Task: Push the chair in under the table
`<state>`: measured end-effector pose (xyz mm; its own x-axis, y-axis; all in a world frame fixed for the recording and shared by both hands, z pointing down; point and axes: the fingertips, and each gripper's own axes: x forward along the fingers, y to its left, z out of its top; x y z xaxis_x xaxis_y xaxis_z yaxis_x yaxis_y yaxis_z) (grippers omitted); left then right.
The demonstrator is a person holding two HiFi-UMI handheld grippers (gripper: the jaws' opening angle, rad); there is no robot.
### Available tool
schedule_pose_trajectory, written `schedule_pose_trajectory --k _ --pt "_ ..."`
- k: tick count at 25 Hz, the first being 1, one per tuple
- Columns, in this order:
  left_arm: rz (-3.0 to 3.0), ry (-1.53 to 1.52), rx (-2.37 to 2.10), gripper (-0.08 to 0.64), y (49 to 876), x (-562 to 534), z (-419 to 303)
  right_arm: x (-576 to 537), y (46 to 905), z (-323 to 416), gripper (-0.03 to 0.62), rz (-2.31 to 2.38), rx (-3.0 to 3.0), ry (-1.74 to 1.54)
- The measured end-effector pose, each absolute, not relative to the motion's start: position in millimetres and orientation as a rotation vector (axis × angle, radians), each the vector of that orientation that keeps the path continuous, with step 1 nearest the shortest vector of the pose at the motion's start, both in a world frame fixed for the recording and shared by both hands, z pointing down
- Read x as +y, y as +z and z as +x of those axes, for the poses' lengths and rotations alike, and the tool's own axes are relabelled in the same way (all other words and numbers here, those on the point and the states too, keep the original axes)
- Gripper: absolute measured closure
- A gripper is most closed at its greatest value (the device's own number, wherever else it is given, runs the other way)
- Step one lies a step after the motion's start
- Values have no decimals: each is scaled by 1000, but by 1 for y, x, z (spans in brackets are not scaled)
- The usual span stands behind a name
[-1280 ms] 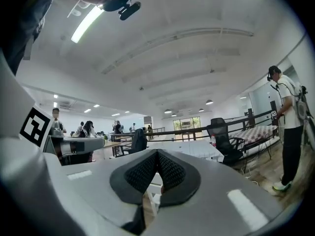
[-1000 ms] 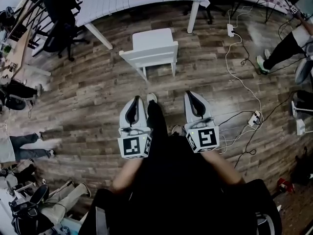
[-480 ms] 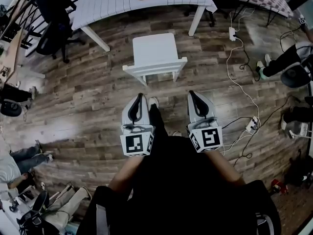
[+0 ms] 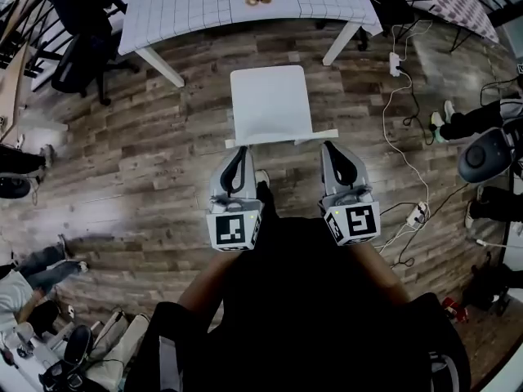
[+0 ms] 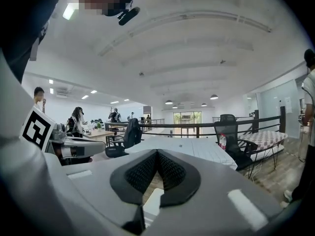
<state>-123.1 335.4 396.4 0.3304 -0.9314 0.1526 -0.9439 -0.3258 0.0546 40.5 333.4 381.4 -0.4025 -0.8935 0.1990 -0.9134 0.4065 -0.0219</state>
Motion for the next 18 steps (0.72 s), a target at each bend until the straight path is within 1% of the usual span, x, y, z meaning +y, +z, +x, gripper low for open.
schedule_pose_trajectory --k 7,14,18 --pt "2449 176 -1681 551 411 294 -136 290 390 22 595 1589 -2490 218" --pt "2517 298 -1655 551 414 280 -114 271 402 16 594 1509 -2517 275" --pt "2536 377 -1585 551 421 269 -94 254 409 21 594 1429 -2524 249"
